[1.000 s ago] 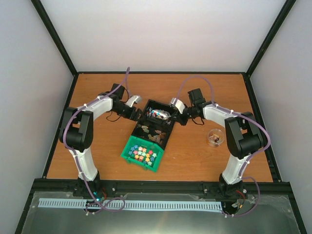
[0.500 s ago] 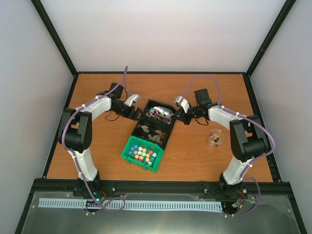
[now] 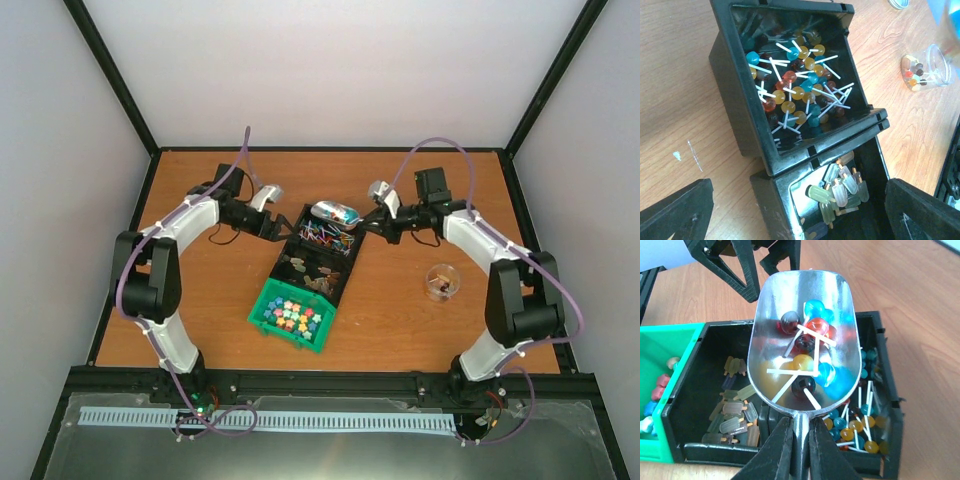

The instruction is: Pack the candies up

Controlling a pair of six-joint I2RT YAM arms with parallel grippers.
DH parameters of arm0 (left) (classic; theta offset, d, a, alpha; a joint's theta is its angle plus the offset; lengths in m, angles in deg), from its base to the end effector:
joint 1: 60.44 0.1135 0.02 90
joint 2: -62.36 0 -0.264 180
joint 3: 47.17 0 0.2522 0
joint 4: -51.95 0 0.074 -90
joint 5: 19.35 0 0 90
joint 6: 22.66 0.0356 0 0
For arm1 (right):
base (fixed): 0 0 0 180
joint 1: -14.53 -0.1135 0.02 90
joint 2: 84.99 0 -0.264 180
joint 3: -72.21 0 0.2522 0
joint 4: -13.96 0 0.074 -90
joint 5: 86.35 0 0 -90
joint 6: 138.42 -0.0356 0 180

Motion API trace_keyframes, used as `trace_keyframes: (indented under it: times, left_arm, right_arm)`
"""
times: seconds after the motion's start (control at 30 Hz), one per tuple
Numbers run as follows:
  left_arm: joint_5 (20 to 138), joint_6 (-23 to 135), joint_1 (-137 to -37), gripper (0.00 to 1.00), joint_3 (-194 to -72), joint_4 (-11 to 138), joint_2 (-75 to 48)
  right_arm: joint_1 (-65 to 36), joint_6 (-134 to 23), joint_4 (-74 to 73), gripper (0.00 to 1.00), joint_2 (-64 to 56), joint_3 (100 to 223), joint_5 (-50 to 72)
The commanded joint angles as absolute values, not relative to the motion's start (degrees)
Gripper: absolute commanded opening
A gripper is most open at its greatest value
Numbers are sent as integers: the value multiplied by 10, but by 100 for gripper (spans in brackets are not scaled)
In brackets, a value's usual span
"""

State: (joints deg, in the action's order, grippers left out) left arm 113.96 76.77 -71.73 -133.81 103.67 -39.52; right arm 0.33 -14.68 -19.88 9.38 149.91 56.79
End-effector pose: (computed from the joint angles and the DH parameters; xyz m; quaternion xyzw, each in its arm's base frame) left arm 0.3451 -0.0938 0.2136 0.2363 0.8826 -0.3645 0.1797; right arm 0.3249 0.1116 0.2308 -0.4801 0.7078 0.3636 0.3692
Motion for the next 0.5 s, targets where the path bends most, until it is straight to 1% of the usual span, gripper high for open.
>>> trace_keyframes:
  times: [0.0,0.27,0.47]
  left_arm:
    - [1161,795,-714,96,-1343,1052,-367]
    - [1156,801,-714,96,-1331,1051,-349]
    - [1159,811,-714,96,-1323,1057,-344]
  right_arm:
    - [42,-80,-303,3,44,1537,594]
    - [156,49,-506,3,-29,1539,614]
    - [285,209,-668,3,-68,1527,606]
